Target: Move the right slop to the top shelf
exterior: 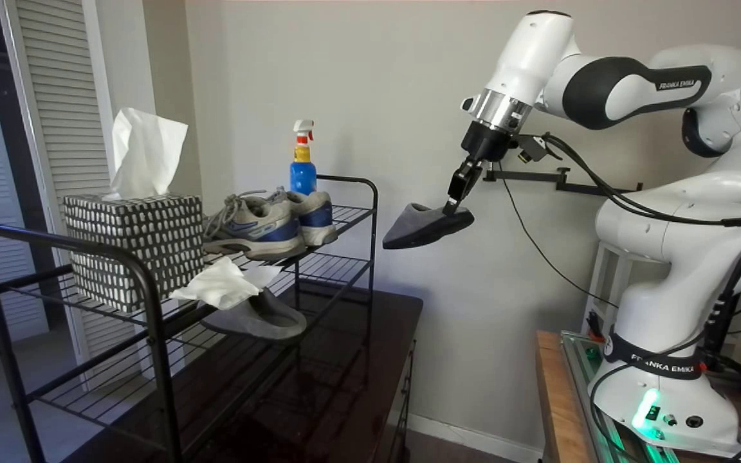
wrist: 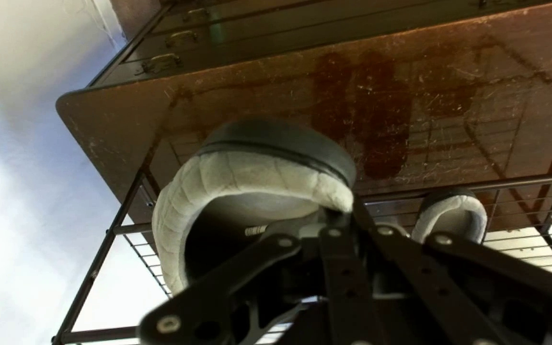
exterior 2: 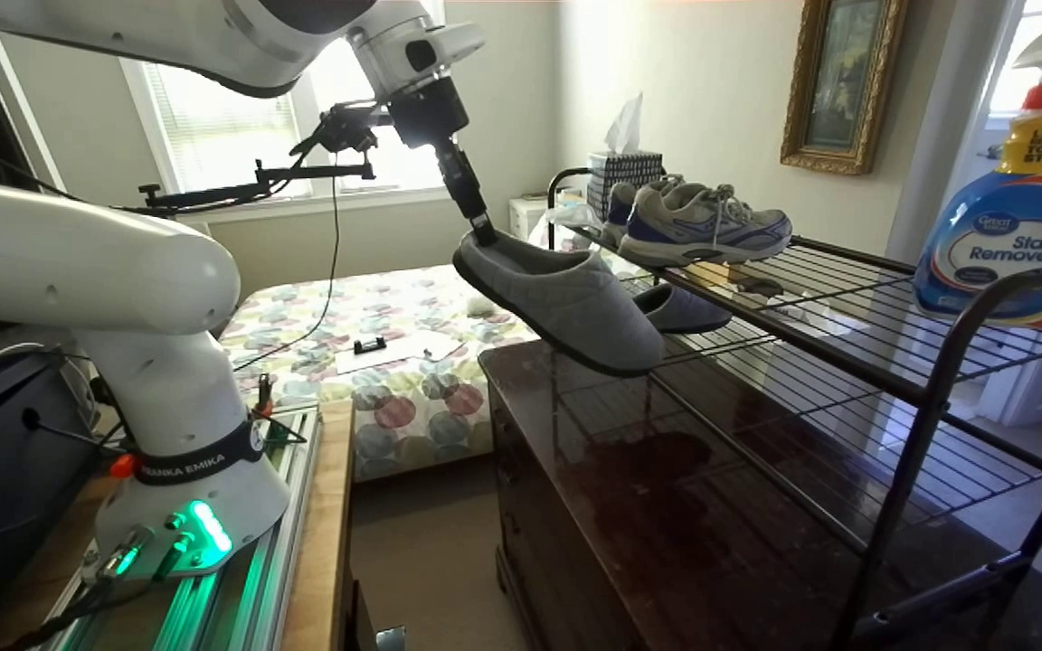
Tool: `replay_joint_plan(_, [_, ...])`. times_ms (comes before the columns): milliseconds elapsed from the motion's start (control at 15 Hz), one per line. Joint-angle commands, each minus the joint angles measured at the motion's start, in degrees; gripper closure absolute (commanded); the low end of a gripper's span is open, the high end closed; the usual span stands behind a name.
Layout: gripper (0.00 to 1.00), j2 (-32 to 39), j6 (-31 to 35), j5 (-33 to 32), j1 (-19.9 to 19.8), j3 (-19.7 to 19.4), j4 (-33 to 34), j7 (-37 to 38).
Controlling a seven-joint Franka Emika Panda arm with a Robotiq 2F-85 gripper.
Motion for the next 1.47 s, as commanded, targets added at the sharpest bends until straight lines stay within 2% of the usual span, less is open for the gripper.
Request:
replay_joint_plan(0, [0.99,3.1,3.3,-7.8,-0.4,0.8,-0.9,4.5])
replay_joint_plan(200, [0.99,1.2,7.1,-15.9,1.2,-0.9,0.2,7.9])
replay_joint_plan(467, [0.99,0.2,11.4,-25.4,5.1,-7.3,2.1,9.1])
replay_joint_plan(667, [0.99,-1.5,14.9,-32.3,10.5,-12.3,5.1,8.9])
replay_joint_plan(867, [0.99,-3.0,17.8,-39.1,17.6,-20.0,9.3,9.3])
replay_joint_plan(1133, [0.99,-2.9,18.5,-43.4,26.5,-28.6,14.7,8.4])
replay_joint_plan(1267, [0.99,-2.9,18.4,-44.8,29.9,-31.6,16.9,8.4])
replay_joint_plan(1400, [0.99,-3.6,17.9,-47.0,31.6,-32.9,18.1,10.0])
